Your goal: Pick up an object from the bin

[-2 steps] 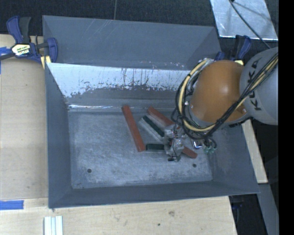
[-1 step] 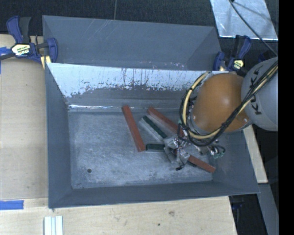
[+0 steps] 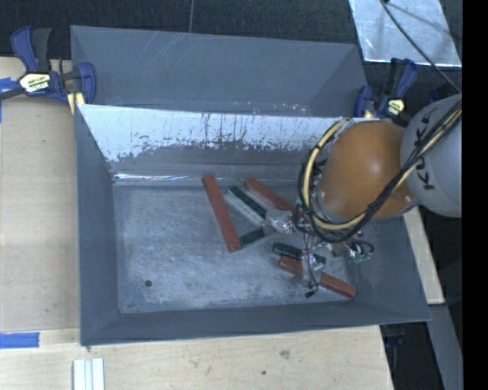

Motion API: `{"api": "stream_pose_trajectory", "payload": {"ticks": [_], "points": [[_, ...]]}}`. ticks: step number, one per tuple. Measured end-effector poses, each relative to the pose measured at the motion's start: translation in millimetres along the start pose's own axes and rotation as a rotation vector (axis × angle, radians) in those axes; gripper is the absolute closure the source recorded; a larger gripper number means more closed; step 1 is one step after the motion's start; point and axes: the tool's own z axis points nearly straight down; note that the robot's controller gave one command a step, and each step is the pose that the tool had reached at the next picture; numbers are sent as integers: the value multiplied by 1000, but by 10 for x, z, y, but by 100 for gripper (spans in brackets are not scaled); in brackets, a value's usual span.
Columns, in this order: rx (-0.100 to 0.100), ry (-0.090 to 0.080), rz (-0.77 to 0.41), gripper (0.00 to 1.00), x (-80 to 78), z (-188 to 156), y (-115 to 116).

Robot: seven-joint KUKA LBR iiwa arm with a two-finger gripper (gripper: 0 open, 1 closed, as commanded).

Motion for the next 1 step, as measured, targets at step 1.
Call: {"api": "stream_pose_trajectory", "payload": {"ticks": [1], "points": [[3, -2, 226, 0, 104, 202, -588]]}}
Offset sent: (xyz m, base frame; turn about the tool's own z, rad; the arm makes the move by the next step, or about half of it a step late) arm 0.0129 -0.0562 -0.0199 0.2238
